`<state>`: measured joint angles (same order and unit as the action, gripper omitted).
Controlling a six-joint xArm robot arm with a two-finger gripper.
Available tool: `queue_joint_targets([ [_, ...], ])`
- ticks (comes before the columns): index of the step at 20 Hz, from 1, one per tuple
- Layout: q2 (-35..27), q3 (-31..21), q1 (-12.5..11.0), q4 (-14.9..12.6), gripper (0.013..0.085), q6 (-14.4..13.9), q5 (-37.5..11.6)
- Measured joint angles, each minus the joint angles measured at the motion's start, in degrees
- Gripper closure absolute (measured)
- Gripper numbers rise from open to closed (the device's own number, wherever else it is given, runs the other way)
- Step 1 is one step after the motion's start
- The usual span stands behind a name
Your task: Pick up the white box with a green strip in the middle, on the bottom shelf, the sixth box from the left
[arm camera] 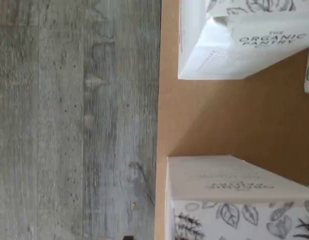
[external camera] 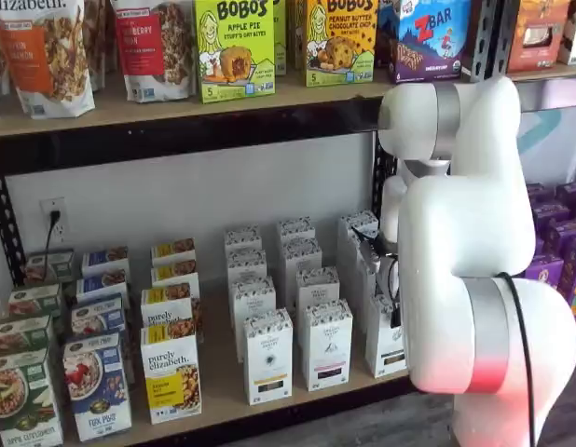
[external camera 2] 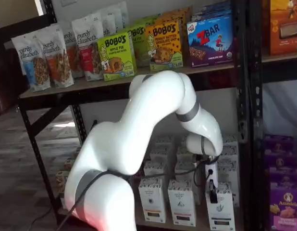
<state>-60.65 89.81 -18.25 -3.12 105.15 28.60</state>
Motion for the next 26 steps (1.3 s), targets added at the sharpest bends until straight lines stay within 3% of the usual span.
queue_joint_targets([
  [4, -0.2, -0.4, 0.1, 1.3, 0.013, 1.1, -1.3],
  [6, -0.3, -0.5, 0.1, 1.9, 0.021, 1.6, -1.8],
  [10, -0.2, -0.5, 0.1, 1.7, 0.029, 1.4, -1.2],
  [15, 0.2, -1.3, 0.1, 1.8, 0.029, 1.5, -1.9],
  [21, 0.9, -2.5, 0.3, 2.5, 0.045, 1.9, -2.2],
  [26, 2.8, -6.2, 0.3, -0.1, 0.045, -0.4, -5.4],
])
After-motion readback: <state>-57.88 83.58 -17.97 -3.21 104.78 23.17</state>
